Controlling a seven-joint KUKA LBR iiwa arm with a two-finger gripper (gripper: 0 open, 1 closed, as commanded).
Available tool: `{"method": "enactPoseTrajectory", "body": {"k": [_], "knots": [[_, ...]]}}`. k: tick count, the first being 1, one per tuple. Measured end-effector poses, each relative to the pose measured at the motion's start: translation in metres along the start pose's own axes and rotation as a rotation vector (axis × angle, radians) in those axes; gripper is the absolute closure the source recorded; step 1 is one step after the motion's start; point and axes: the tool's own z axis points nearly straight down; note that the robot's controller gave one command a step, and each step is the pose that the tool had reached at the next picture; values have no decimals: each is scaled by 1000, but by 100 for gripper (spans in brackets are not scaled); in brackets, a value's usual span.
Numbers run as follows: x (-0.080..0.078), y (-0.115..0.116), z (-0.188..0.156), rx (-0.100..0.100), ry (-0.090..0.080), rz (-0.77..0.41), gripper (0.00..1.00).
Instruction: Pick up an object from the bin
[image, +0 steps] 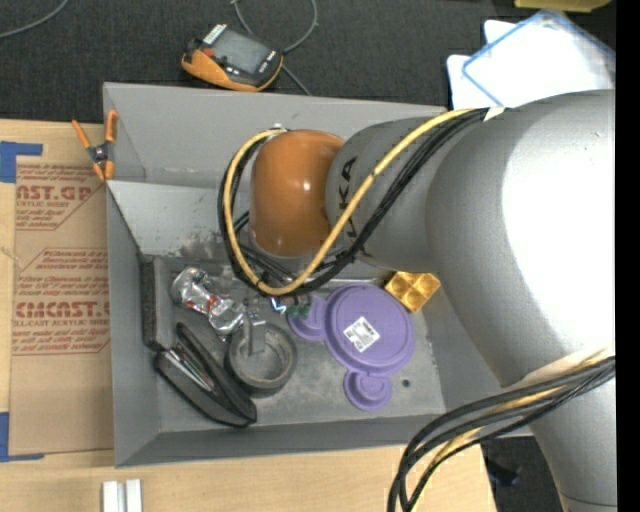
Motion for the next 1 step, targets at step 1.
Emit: {"method": "enactPoseTrajectory", "body": {"k": [1], "knots": [[5,24,26,7,-16,117,0]]}}
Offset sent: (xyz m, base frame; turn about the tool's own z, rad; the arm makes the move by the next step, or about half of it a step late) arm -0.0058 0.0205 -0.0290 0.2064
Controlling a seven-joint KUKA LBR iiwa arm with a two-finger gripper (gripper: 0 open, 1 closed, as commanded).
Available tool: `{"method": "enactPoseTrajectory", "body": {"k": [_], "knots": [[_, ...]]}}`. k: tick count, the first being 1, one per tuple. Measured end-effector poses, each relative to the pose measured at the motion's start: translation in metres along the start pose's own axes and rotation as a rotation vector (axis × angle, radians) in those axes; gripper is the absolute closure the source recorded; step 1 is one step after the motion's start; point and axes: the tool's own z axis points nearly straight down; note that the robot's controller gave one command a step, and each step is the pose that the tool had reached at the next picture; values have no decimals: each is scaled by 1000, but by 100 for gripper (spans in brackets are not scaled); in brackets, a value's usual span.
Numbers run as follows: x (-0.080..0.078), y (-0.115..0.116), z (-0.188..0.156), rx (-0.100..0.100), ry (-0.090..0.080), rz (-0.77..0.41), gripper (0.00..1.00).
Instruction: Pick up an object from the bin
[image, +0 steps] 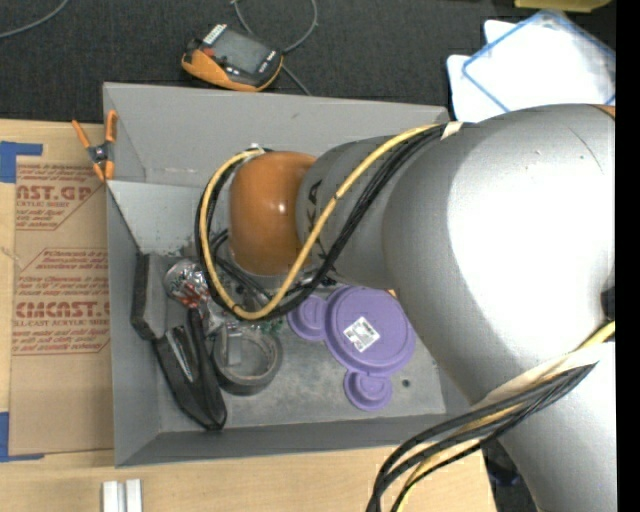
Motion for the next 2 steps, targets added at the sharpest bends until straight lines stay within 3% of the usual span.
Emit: {"method": "enactPoseTrajectory", "body": {"k": [1,2], "knots": [[-4,-4,1,0,14,85,100],[-4,-4,1,0,15,87,100]]}}
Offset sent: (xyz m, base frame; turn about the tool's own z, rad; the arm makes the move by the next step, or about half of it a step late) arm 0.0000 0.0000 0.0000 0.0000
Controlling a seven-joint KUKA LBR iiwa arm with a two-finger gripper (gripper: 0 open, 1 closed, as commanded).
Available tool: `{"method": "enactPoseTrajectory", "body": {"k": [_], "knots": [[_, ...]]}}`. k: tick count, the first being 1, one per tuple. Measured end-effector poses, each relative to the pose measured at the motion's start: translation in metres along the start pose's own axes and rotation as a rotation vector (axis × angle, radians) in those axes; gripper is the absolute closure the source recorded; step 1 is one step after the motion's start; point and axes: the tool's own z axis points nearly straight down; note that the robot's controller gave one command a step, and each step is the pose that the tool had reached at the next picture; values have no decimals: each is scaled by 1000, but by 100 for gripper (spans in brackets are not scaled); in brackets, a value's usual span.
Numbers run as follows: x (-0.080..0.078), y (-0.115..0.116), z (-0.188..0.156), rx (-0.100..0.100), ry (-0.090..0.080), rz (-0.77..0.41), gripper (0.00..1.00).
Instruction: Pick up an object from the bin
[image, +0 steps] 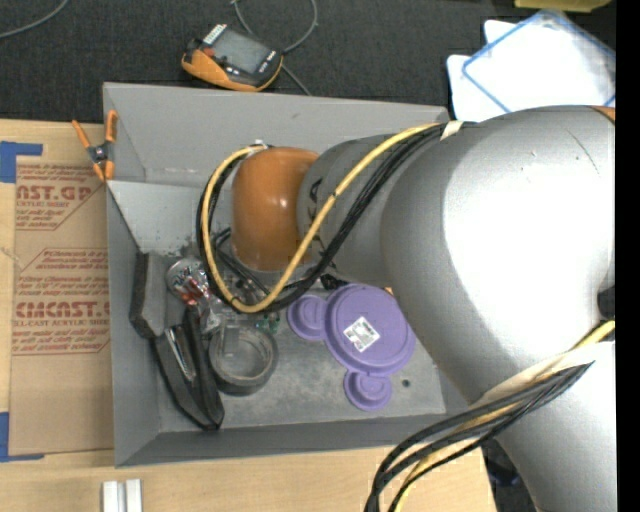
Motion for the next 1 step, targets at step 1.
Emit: {"method": "enactPoseTrajectory", "body": {"k": [1], "knots": [[2,-2,-18,4,7,0,100]]}}
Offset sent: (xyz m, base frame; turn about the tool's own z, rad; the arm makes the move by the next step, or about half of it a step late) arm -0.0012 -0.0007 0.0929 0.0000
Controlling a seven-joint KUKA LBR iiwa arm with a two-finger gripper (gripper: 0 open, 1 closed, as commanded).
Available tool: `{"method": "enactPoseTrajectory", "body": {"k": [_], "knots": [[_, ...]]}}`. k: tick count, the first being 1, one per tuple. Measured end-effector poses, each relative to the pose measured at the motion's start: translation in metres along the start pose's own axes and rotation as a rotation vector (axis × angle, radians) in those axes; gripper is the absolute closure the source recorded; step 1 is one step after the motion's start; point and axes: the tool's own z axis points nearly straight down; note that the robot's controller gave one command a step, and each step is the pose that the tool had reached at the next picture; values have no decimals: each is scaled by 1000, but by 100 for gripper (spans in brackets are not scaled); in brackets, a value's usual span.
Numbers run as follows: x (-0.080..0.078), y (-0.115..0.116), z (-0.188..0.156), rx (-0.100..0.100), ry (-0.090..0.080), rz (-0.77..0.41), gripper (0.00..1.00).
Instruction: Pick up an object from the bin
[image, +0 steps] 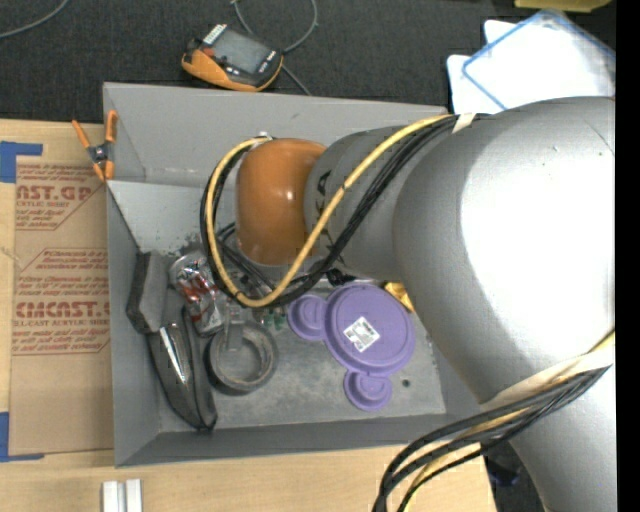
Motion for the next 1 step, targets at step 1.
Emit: {"method": "enactPoseTrajectory", "body": {"k": [1], "knots": [[0,0,-53,-1,1,0,100]]}}
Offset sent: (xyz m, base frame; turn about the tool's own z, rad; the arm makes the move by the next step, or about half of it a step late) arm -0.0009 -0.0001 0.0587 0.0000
